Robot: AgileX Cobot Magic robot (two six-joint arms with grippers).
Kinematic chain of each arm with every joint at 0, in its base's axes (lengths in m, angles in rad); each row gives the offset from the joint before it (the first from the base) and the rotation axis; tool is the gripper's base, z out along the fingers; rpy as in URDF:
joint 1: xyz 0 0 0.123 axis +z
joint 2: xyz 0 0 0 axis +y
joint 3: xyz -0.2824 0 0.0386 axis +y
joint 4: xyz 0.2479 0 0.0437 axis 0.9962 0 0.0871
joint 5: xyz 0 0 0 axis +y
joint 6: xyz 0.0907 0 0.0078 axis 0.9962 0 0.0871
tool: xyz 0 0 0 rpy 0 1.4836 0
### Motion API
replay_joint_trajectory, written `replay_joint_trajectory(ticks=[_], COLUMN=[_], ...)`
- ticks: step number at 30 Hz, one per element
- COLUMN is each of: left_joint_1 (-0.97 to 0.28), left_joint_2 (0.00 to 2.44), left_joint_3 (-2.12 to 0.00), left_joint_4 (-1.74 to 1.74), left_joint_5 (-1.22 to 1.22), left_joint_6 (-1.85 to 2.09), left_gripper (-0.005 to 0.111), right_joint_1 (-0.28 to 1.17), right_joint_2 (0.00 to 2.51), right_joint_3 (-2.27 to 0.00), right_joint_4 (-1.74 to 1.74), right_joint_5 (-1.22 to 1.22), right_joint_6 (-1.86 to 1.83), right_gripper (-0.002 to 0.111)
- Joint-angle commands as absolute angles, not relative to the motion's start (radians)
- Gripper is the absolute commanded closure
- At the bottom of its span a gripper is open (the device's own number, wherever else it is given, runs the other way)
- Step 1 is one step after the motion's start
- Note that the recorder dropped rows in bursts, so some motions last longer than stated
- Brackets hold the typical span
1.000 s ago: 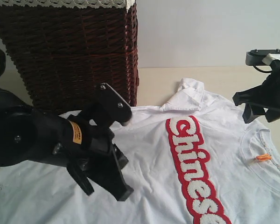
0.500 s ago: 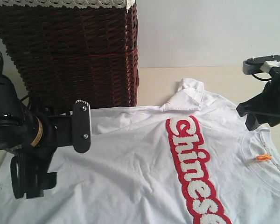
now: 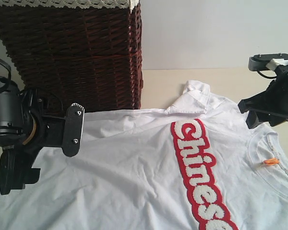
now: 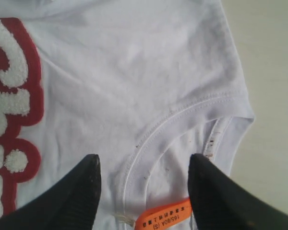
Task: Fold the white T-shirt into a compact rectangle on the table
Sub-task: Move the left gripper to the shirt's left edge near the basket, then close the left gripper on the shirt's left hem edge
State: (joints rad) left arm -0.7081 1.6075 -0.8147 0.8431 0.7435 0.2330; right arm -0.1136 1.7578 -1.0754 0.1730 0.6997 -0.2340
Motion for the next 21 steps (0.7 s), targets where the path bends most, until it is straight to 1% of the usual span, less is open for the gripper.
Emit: replay_joint_trajectory(ticks=[1, 4, 9, 11, 18, 21], left_joint_1=[-0.675, -0.649, -0.581, -0.533, -0.292, -0.241], left_joint_2=[1.607, 1.605, 1.586, 1.585, 1.580, 1.580], left_joint_3=[-0.814, -0.814, -0.814, -0.814, -0.814, -0.814], left_joint_4=[0.766, 0.715, 0.639, 0.557, 0.124, 0.000], left_joint_5=[0.700, 0.713, 0.704, 0.704, 0.732, 0.775], left_joint_6=[0.224, 0.389, 0.543, 0.635, 1.049, 1.216], left_gripper=[0.002, 0.002, 0.002, 0.002, 0.002, 0.002], right_joint_1=[-0.117, -0.117, -0.117, -0.117, -0.117, -0.117], right_joint_2=[1.758, 1.758, 1.758, 1.758, 1.758, 1.758], right_joint_3=[-1.074, -1.074, -1.074, -1.074, -1.074, -1.074], right_joint_4=[0.184, 0.189, 0.193, 0.193, 0.194, 0.194], right_joint_5=[0.693, 0.697, 0.699, 0.699, 0.689, 0.687], right_joint_6=[-0.243, -0.243, -0.243, -0.243, -0.243, -0.243], right_gripper=[0.054, 0.054, 0.054, 0.054, 0.054, 0.054])
